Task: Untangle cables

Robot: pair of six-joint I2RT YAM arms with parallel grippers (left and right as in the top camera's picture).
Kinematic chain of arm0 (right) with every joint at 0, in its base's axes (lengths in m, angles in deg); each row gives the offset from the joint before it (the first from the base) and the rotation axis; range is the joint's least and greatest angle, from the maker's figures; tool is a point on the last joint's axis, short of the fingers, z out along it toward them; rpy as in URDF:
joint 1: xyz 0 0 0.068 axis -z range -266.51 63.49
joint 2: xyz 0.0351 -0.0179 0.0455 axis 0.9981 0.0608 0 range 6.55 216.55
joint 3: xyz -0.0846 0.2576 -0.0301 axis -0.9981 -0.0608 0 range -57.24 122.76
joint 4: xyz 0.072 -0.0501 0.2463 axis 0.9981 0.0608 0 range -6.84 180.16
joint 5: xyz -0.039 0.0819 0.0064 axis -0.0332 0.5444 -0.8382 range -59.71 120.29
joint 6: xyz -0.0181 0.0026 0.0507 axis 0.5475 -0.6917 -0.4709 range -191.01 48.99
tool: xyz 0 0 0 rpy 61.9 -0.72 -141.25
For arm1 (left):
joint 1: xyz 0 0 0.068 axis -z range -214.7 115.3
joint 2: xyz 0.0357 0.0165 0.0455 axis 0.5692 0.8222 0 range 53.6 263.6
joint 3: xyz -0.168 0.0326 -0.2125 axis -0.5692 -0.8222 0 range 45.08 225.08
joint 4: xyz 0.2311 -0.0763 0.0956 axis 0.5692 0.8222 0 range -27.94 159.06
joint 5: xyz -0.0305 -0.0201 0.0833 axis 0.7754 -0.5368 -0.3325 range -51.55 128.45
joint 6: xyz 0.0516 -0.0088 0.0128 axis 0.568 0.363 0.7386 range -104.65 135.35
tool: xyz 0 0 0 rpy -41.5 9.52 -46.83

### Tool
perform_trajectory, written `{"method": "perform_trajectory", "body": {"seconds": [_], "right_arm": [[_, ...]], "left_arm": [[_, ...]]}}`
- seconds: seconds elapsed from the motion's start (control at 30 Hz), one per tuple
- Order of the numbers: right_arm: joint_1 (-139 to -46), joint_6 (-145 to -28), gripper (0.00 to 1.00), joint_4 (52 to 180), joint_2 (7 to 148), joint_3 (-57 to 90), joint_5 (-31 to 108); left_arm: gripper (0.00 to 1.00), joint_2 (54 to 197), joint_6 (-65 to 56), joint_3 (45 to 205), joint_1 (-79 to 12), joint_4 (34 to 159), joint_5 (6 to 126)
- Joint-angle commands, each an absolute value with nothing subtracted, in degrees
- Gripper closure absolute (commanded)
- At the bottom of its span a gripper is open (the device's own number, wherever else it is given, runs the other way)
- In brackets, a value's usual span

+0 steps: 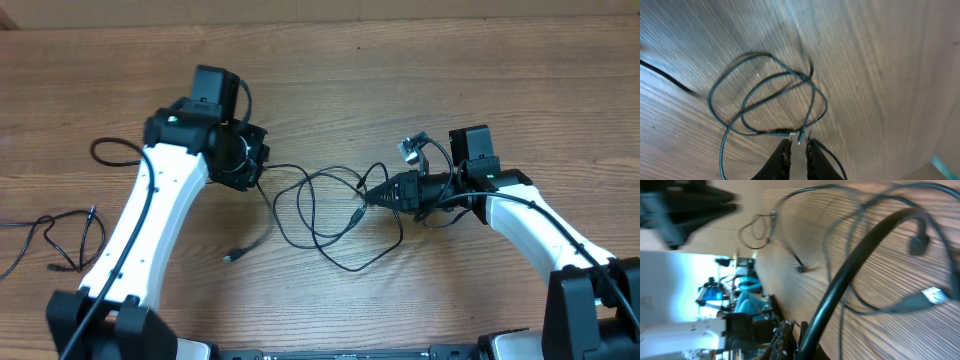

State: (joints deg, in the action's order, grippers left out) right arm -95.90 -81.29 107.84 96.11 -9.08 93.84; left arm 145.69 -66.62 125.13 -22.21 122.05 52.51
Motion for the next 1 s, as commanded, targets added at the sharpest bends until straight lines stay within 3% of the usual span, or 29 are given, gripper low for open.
{"method": "perform_trajectory", "body": {"seconds": [0.0,0.23,0.63,0.77,0.87,0.9,0.97], "right_arm": [[-96.6,-79.9,0.96,106.7,94.5,-9.2,98.7],[-102.2,-84.7,0.96,104.2,94.5,-9.2,91.4],[-111.0,-91.5,0.96,107.5,94.5,-3.9,78.0],[-115.4,-93.8,0.93,112.6,94.5,2.5,64.9],[-118.6,-97.2,0.89,112.8,94.5,4.9,58.1],[-119.9,-98.2,0.88,112.6,94.5,5.4,56.0],[-122.1,-100.2,0.89,111.6,94.5,5.9,52.2]], "left_arm": [[0.88,149.1,-71.5,126.1,-19.9,122.0,56.3],[0.96,152.9,-69.0,126.1,-18.8,121.7,57.6],[0.95,145.3,-28.1,127.7,-34.5,117.2,67.9],[0.78,139.4,-22.8,127.7,-41.4,120.0,63.1],[0.56,137.4,-22.7,127.7,-44.4,122.6,57.7],[0.43,137.2,-22.8,127.7,-45.1,123.6,56.2],[0.34,137.1,-22.8,127.6,-46.2,125.3,53.8]]}}
